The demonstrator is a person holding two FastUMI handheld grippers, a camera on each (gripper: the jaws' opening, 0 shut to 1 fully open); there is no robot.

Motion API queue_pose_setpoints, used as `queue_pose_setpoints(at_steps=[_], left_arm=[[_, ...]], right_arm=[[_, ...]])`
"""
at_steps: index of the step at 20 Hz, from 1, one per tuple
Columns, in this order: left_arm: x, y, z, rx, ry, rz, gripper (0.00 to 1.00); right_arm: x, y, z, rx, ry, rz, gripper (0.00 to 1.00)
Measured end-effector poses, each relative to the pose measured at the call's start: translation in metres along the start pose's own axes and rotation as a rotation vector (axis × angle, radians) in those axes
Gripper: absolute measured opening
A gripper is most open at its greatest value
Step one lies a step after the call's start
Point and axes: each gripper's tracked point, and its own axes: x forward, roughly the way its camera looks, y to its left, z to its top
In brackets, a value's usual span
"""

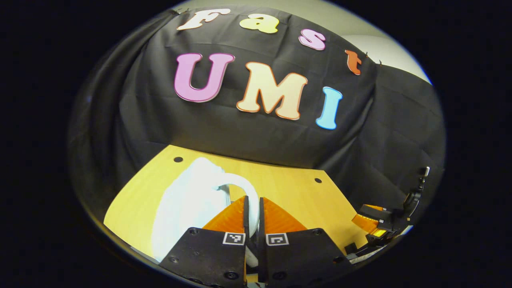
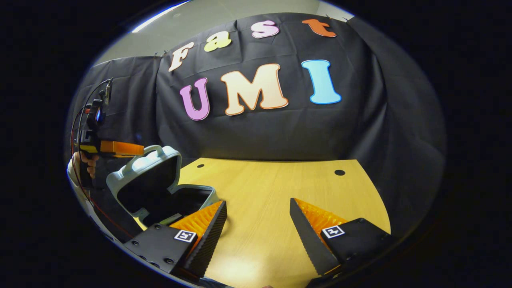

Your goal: First open the suitcase, pack the skin care products into it, and then close the suitcase.

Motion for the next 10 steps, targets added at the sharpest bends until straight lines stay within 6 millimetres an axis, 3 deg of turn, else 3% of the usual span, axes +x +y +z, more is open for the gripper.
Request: queue_pose_setpoints(at_steps=[5,10], left_arm=[[0.028,-0.031,-0.033,-0.033,0.064,-0.054,0.04],[0.048,-0.049,-0.072,0.002,0.131,-0.056,0.06]], right_arm=[[-0.016,-0.018,-0.005,0.004,0.002,-0.036,0.98],[-0.026,-0.035,-0.002,0.023,-0.010,-0.069,0.98]])
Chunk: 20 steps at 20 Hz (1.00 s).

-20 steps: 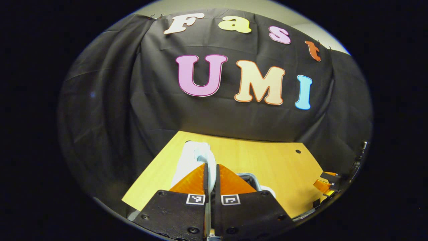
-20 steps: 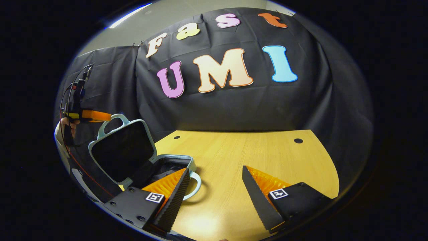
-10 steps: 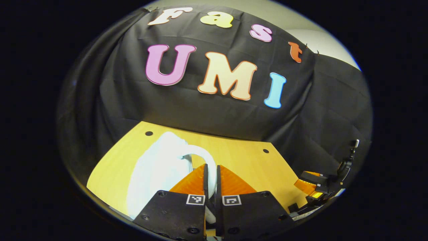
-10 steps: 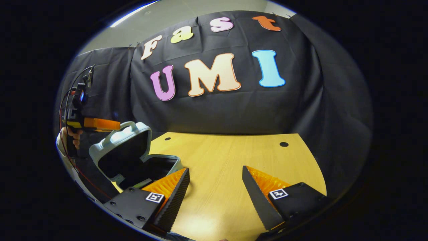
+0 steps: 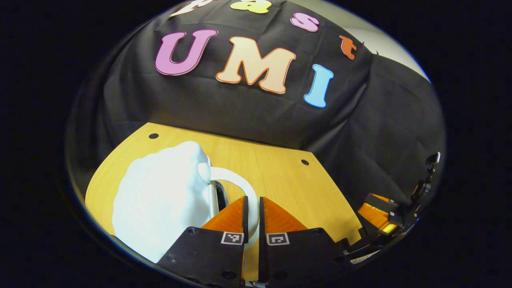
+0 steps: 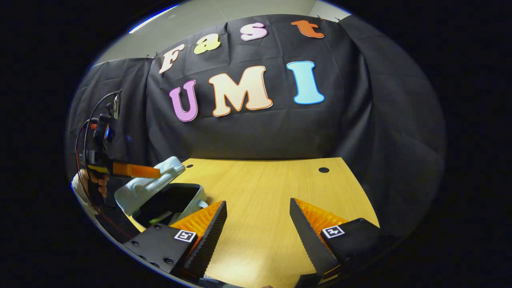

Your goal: First open the suitcase, pack the skin care products into it, and then close the suitcase.

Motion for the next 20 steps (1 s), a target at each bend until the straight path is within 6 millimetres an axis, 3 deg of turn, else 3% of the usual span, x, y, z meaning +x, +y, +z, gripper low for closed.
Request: queue_pose_setpoints(at_steps=[4,8,9,11,12,14,15,17,20], left_arm=[[0.015,0.001,-0.013,-0.006,-0.027,0.044,0.00],[0.010,-0.015,-0.014,-0.055,-0.077,0.078,0.01],[0.006,-0.022,-0.009,-0.033,-0.105,0.085,0.06],[-0.003,-0.040,0.005,0.036,-0.159,0.089,0.44],[-0.011,-0.049,0.015,0.074,-0.190,0.093,0.68],[-0.024,-0.070,0.035,0.147,-0.277,0.101,0.92],[-0.032,-0.079,0.047,0.182,-0.326,0.111,0.98],[-0.051,-0.092,0.073,0.239,-0.422,0.134,0.98],[-0.066,-0.124,0.089,0.283,-0.455,0.053,0.97]], right_arm=[[-0.011,-0.011,0.002,-0.038,-0.004,0.024,0.98],[-0.022,-0.021,0.021,-0.040,-0.039,0.046,0.98],[-0.023,-0.022,0.028,-0.038,-0.056,0.049,0.98],[-0.025,-0.023,0.045,-0.041,-0.095,0.038,0.98],[-0.027,-0.021,0.057,-0.042,-0.122,0.030,0.98],[-0.035,-0.012,0.087,-0.052,-0.211,0.007,0.98],[-0.041,-0.006,0.104,-0.062,-0.262,-0.008,0.98],[-0.054,0.007,0.137,-0.083,-0.360,-0.045,0.98],[-0.081,0.033,0.176,-0.080,-0.454,-0.074,0.97]])
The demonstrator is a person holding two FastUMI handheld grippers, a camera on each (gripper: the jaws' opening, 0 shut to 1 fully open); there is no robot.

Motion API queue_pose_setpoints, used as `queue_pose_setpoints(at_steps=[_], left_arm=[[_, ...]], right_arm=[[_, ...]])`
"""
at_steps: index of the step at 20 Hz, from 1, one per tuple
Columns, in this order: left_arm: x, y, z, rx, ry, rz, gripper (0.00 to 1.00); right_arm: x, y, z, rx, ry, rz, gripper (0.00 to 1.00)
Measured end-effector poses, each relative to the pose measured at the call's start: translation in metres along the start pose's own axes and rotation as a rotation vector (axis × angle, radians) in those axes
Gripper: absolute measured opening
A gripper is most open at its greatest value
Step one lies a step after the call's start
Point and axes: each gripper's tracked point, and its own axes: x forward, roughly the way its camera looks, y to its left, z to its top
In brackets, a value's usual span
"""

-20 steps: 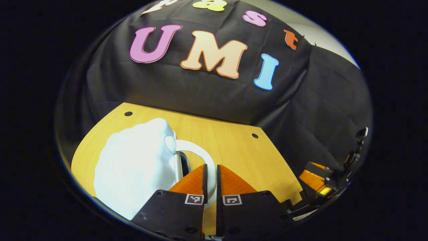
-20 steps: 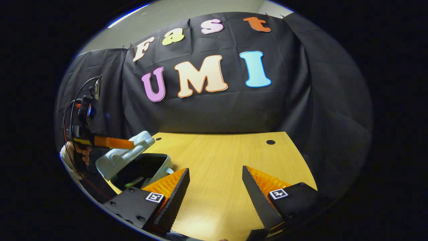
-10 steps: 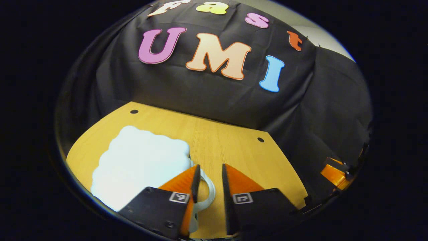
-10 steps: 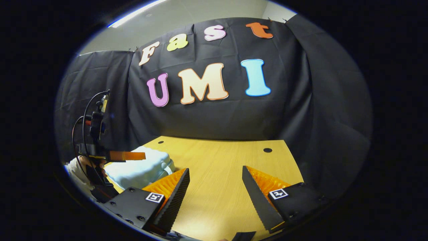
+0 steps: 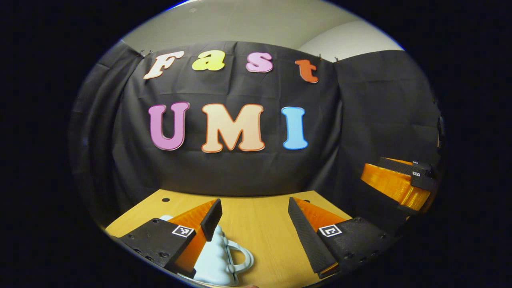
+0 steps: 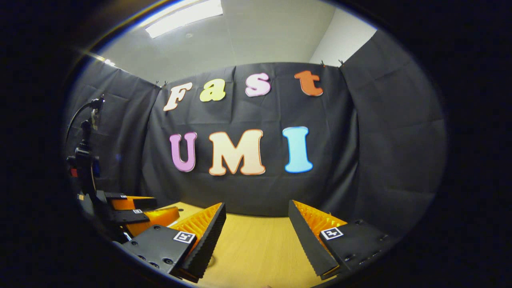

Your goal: First open the suitcase, pack the skin care products into it, and then close the suitcase.

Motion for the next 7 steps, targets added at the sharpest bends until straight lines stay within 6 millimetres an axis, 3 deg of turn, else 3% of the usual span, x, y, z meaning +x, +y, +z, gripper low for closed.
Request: queue_pose_setpoints(at_steps=[3,7], left_arm=[[-0.008,-0.011,0.029,0.018,-0.049,-0.075,0.97],[-0.018,-0.015,0.036,0.031,-0.088,-0.117,0.97]], right_arm=[[-0.017,0.009,0.038,-0.012,-0.090,-0.030,0.94],[-0.041,0.017,0.053,-0.015,-0.137,-0.065,0.98]])
